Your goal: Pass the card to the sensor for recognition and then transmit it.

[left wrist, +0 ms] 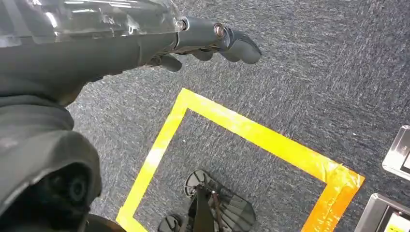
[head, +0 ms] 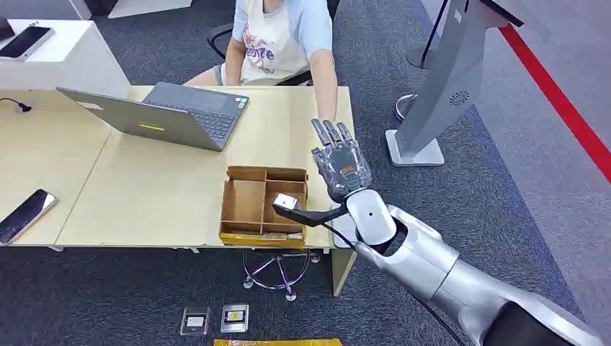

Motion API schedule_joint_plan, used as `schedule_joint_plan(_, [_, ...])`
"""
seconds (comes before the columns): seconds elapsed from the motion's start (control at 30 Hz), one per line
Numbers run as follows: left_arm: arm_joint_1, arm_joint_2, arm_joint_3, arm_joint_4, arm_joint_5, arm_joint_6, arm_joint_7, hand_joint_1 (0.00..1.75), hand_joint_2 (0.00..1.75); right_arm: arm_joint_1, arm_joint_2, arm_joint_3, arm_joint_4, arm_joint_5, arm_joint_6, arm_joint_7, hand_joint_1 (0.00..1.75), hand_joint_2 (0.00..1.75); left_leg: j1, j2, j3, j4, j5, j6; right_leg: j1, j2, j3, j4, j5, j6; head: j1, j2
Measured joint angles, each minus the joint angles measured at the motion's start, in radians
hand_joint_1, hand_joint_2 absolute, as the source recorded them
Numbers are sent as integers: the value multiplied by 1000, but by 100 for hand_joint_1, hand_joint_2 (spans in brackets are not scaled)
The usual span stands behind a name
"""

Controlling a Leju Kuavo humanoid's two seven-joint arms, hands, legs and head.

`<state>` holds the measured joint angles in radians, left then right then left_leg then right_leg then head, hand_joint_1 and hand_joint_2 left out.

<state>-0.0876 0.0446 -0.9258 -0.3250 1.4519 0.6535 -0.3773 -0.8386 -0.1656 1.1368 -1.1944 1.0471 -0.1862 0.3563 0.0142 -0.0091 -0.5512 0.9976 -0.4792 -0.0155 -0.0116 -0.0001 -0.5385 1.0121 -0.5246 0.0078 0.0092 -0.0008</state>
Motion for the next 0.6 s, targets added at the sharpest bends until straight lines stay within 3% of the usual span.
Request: schedule_joint_plan(0.6, [0, -1, 0, 0, -3, 0, 1, 0, 0, 0, 0, 0, 7, 3, -8, -3, 175, 175, 0, 0, 0, 0, 0, 0, 0, 0, 0, 0, 0, 0, 0, 0])
